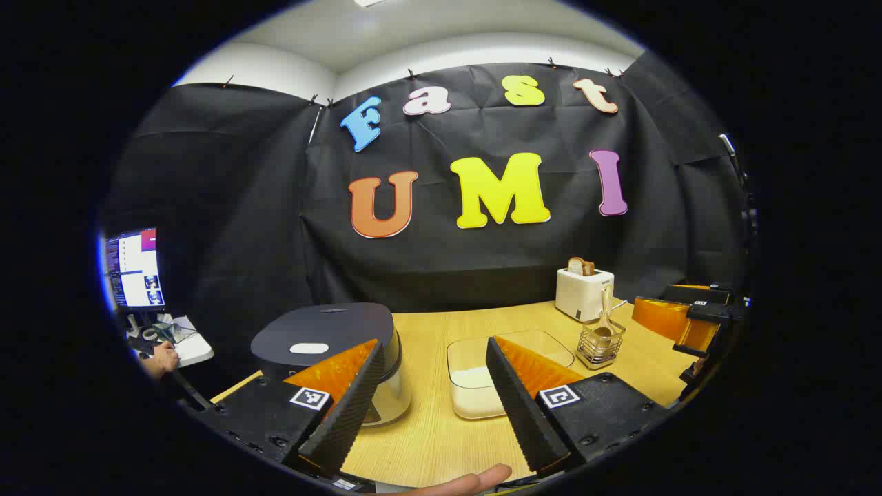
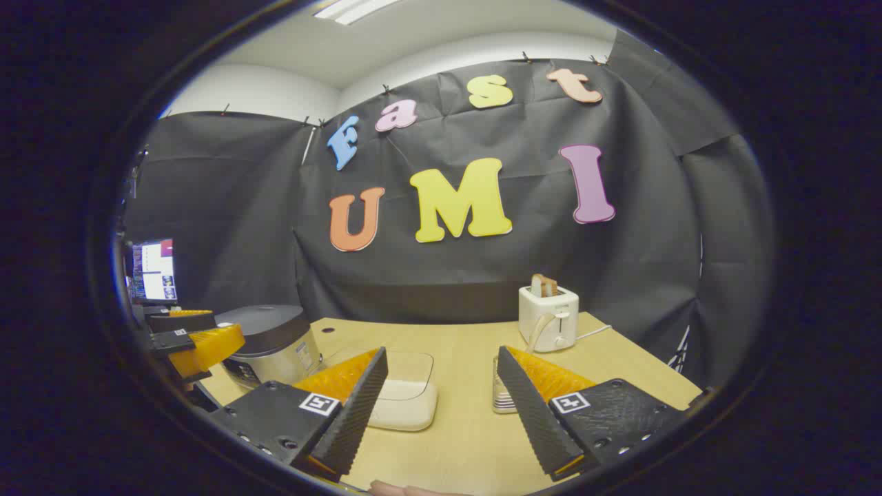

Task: Close the left gripper, press the button to open the rice cooker; take a wooden spoon from the chopstick holder with the right hand, scoop a spoonful of rice and pour it into the rice cooker, then put the wooden spoon back into the chopstick holder.

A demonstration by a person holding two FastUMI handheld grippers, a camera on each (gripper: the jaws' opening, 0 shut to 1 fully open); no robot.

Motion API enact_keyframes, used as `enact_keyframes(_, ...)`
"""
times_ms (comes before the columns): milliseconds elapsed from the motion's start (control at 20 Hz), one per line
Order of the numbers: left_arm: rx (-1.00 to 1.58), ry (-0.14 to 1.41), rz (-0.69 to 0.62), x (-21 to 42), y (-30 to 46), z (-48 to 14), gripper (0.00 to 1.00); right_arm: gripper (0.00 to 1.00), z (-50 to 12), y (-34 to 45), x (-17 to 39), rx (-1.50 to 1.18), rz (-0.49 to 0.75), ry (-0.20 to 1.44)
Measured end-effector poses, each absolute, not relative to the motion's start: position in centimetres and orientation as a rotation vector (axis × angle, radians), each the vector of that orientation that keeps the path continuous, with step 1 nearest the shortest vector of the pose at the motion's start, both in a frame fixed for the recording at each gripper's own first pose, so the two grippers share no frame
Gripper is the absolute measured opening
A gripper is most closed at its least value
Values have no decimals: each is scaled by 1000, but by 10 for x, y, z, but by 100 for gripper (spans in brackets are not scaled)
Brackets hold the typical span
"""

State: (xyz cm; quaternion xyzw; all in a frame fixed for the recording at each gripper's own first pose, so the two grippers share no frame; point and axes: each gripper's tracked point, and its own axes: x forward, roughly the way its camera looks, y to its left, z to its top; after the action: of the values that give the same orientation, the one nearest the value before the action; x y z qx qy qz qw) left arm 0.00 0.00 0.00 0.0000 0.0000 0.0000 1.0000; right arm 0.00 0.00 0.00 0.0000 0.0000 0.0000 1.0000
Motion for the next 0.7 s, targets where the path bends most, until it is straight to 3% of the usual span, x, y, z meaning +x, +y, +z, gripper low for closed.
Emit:
enact_keyframes(150, 24, -12, 37, -2, 9, 1, 94, 92, 12, -4, -9, -37, -1, -36)
enact_keyframes(200, 20, -13, 40, -2, 10, 1, 94, 96, 17, -9, -12, -49, -12, -52)
enact_keyframes(700, -5, -9, 54, 0, 17, 1, 94, 96, 7, -7, -9, -43, -3, -26)
